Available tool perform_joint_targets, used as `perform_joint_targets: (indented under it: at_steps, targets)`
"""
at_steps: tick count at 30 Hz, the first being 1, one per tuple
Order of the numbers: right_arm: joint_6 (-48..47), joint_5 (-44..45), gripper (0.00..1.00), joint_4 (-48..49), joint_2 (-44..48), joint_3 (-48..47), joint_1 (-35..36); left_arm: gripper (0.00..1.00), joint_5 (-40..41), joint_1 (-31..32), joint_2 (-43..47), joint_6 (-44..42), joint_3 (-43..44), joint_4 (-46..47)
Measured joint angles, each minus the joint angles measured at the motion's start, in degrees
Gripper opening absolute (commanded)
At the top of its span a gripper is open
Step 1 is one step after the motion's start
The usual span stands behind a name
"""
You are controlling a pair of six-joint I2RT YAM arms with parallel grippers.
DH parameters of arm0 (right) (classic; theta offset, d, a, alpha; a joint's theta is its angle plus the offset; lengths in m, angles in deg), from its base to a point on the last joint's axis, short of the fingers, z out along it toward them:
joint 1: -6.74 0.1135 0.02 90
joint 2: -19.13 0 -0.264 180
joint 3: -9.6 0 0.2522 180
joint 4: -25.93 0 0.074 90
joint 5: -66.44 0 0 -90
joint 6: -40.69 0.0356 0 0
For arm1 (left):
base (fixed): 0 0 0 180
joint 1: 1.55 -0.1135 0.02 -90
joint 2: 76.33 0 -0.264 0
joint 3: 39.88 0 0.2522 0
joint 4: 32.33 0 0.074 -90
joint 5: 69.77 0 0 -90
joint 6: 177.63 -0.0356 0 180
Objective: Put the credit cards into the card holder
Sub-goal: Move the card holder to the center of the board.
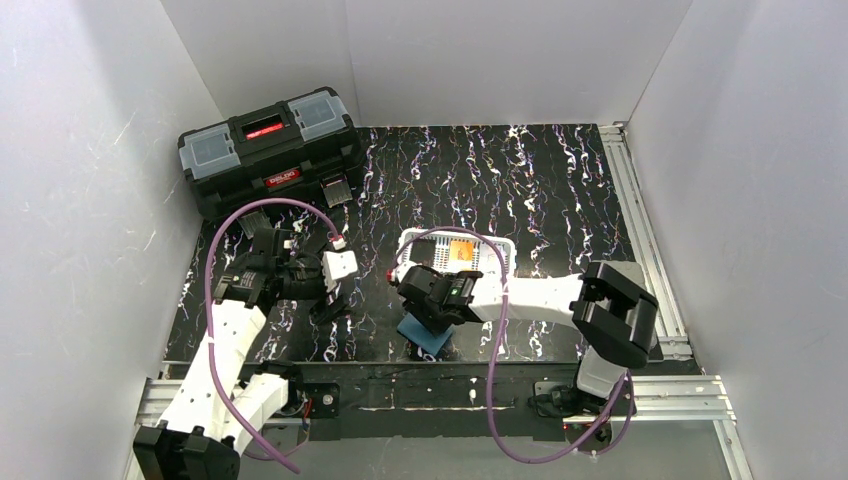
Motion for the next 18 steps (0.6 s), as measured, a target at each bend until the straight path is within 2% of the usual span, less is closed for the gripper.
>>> perform_joint_targets:
  at_steps: [9,16,17,18]
  targets:
    - [0.3,2.1,0.23,-0.5,-7.9,-9.5,-0.2,0.71,1.0,0.0,-1.3,0.3,0.1,1.8]
    - [4.6,2.6,0.17,-2.6,-11.0,-14.5,-1.7,0.69,1.5,0.5,-1.4,-4.0,-0.3,2.3]
    - [5.8,3.0,0.18,-3.0,-11.0,-14.6,-2.4,0.69,1.6,0.6,-1.4,-4.7,-0.7,2.6]
    - [7.8,3.7,0.28,-4.3,-11.0,-14.6,-3.8,0.69,1.8,0.8,-1.3,-6.5,-1.7,3.0]
